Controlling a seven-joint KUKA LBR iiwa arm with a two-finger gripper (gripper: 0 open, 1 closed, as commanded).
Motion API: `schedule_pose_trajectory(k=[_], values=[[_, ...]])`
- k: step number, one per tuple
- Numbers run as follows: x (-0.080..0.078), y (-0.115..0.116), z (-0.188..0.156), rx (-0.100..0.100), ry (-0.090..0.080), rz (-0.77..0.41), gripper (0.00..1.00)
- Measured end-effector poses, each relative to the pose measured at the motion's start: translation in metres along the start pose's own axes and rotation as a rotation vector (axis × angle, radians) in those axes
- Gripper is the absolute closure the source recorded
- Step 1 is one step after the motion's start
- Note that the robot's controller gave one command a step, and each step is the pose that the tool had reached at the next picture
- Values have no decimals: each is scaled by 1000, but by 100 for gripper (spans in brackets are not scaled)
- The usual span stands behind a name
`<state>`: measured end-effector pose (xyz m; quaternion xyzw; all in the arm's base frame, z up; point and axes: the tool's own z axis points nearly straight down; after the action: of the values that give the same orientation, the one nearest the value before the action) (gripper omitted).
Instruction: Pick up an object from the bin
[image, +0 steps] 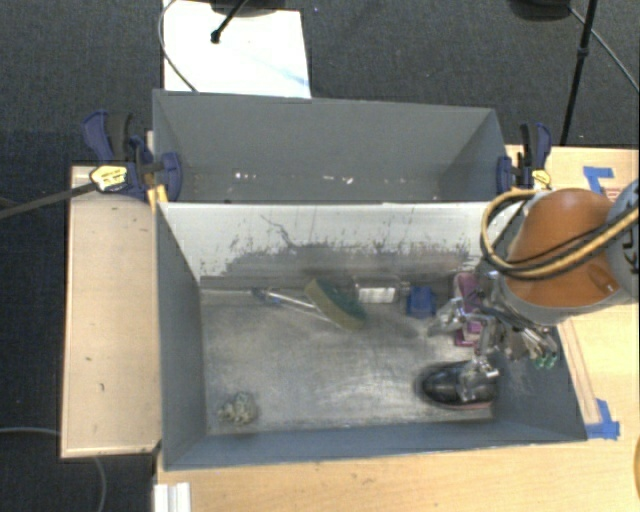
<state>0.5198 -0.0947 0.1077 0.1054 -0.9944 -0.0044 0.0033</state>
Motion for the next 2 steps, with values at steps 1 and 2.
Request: schedule_pose_trajectory(k=[1,2], values=[[39,-13,35,15,-21,-247,0],[39,-14,34,16,-20,-251,100]])
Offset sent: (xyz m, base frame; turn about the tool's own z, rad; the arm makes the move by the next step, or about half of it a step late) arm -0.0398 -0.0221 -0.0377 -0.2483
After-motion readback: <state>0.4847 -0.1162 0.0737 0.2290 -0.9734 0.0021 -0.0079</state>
